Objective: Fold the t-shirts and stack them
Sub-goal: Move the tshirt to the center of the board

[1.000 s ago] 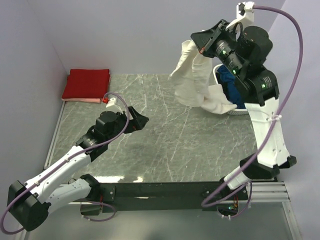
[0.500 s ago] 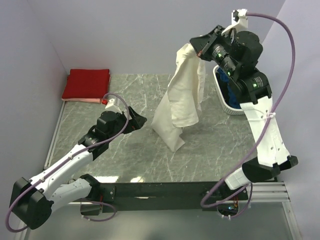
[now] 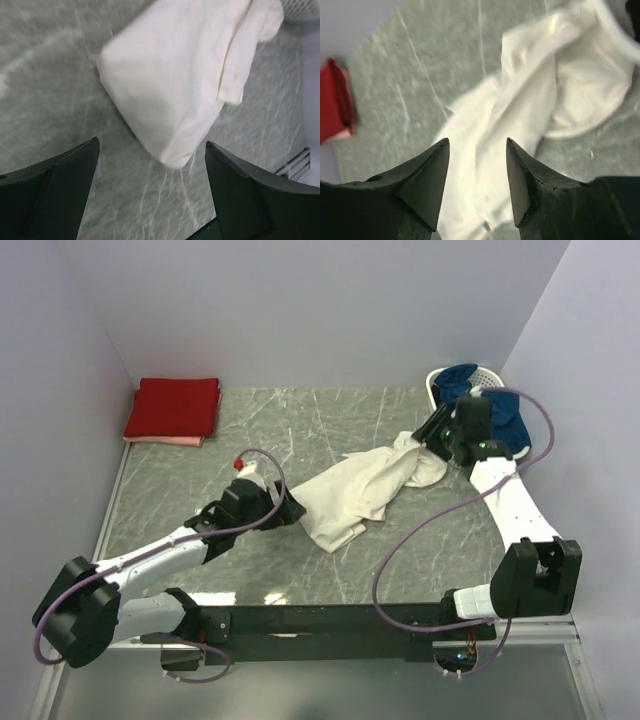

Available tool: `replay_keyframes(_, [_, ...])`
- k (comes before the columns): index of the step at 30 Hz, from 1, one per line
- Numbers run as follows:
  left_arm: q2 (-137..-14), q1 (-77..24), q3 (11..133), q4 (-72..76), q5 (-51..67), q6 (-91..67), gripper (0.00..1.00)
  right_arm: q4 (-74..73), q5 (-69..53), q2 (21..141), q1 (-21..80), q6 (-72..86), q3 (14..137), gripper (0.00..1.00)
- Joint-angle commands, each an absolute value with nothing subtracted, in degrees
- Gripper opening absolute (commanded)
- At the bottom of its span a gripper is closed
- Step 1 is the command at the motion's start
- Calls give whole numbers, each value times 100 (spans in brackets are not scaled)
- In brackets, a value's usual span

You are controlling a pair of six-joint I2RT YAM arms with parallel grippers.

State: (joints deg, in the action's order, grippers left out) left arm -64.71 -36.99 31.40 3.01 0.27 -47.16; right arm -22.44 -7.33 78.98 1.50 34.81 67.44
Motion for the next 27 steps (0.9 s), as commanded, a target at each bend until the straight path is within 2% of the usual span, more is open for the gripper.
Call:
replay_keyframes(1, [-6732, -4025, 2989, 834, 18, -4667, 91, -1731, -644, 7313, 630, 3331, 6094, 57])
replay_keyframes(8, [-7408, -4280, 2970, 1239, 88, -4790, 88, -1319, -44, 7373, 2091, 3516, 4887, 60])
replay_keyframes(11, [-7690, -4359, 3129, 1274, 114, -4737, 84, -1283, 87, 7768, 2520, 3568, 4983, 61])
replay_keyframes(15, [-8023, -4482, 3269, 1344, 97, -4729, 80, -1590, 972, 8269, 2987, 3446, 5396, 60])
replay_keyframes(22, [-8437, -4500, 3445, 1494, 18, -4781, 72, -1959, 1485, 9095, 3243, 3287, 5774, 62])
replay_keyframes(27, [-8622, -4491, 3638, 1441, 18, -4746, 59, -2153, 1696, 9325, 3261, 3235, 5845, 60])
